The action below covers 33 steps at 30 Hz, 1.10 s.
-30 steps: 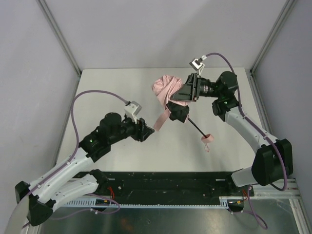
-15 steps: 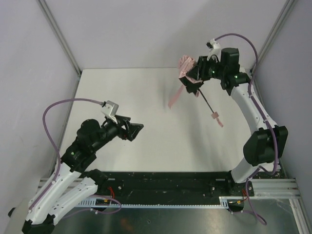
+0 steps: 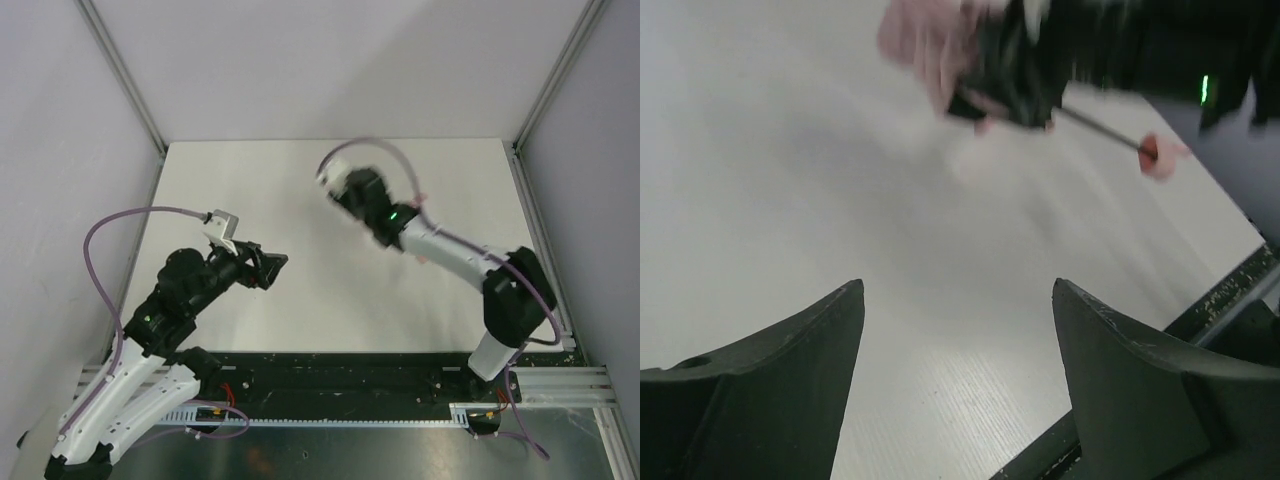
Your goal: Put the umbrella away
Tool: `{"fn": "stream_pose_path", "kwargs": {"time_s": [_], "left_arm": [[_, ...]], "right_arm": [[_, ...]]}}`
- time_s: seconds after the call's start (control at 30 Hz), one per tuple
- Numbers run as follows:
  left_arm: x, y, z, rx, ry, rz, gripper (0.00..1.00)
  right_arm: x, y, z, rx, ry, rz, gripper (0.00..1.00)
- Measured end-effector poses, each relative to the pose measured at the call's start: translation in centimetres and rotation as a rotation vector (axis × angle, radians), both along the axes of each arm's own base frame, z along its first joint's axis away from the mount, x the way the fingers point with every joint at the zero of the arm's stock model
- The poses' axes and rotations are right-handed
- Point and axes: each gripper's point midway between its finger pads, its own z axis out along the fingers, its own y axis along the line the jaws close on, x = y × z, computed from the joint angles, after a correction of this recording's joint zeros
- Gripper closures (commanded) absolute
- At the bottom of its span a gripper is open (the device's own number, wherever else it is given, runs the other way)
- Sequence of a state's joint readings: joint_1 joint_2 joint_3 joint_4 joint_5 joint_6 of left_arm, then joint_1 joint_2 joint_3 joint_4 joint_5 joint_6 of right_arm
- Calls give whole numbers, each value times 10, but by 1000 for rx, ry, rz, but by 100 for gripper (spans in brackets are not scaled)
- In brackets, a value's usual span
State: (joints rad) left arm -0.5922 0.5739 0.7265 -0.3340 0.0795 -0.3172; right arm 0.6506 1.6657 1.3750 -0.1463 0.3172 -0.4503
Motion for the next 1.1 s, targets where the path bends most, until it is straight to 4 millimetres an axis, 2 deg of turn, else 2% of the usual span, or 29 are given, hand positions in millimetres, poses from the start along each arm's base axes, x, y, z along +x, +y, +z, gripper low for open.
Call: {"fn": "stream_pose_path", "kwargs": {"time_s": [0.07,0.13,0.23,0.3,0.37,0.53,0.6,0.83,0.93,1.1], "left_arm": [[4,7,-9,4,31,52,22],[8,14,-22,5,68,109,24],[10,21,-42,-7,135,177,25],[10,24,-57,-19,187,211,25],[9,24,-67,-45,235,236,20],[11,23,-85,-97,358,306,18],[15,21,-89,-117,390,329,17],[15,26,-122,-154,566,419,7],[14,24,-136,-216,670,449,2],[9,14,-168,-285,901,473,1]], "right_arm": [[-38,42,-52,-93,40,124,100],[-74,71,-98,-168,82,231,100],[-123,94,-158,-262,148,357,100],[-142,100,-180,-281,179,402,100],[-148,109,-183,-236,195,425,100],[-162,128,-189,-58,322,509,100],[-164,132,-192,8,374,540,100],[-170,147,-197,238,540,655,100],[-171,151,-198,324,593,692,100],[-174,153,-200,415,664,724,100]]}}
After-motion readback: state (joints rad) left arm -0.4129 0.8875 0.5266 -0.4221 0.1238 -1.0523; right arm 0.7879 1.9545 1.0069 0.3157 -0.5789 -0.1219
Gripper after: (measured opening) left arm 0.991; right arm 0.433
